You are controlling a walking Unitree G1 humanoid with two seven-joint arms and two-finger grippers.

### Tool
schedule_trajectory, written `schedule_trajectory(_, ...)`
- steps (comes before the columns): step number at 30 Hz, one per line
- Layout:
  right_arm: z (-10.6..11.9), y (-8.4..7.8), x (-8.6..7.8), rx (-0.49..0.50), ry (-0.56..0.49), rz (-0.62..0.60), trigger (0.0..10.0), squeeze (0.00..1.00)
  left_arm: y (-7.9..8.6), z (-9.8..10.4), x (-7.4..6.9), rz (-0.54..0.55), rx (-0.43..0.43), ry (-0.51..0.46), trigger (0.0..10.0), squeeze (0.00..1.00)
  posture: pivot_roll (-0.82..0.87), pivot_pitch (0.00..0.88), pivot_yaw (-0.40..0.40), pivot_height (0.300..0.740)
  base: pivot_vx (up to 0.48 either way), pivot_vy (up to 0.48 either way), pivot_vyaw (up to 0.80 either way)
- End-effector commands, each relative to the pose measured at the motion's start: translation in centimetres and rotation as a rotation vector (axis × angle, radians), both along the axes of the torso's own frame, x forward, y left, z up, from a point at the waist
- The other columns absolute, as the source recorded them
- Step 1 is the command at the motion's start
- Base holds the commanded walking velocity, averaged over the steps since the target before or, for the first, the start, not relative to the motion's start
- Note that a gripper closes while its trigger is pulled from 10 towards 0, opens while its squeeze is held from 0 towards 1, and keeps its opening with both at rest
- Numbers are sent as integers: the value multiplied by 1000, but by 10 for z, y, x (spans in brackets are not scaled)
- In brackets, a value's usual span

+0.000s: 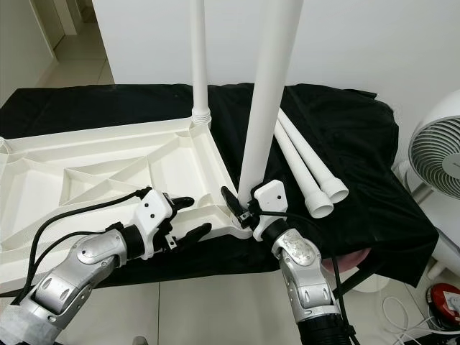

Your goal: Building children table

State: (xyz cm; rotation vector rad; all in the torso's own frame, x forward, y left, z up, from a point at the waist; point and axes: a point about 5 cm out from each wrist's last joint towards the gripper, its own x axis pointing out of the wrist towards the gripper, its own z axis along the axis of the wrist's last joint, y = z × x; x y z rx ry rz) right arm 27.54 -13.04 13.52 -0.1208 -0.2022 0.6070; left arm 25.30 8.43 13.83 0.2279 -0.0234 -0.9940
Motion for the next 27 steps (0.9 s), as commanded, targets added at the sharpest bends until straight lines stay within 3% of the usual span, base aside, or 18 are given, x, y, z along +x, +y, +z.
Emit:
schedule_trajectory(1, -6, 0, -4, -7, 23, 24, 10000, 0, -5, -1, -6, -134, 27, 20, 10000, 0, -65, 0, 4, 740, 0, 0, 0)
schedule_trajectory(12, -14, -5, 8, 85, 119, -14, 10000, 0, -8, 1, -6, -127, 17, 13, 10000, 0, -61, 0, 0, 740, 0, 0, 0)
schedule_trajectory(27, -22, 0, 15, 78, 220, -2, 10000, 0, -9, 3, -6, -109, 4, 6, 10000, 0, -48, 0, -18, 740, 0, 0, 0)
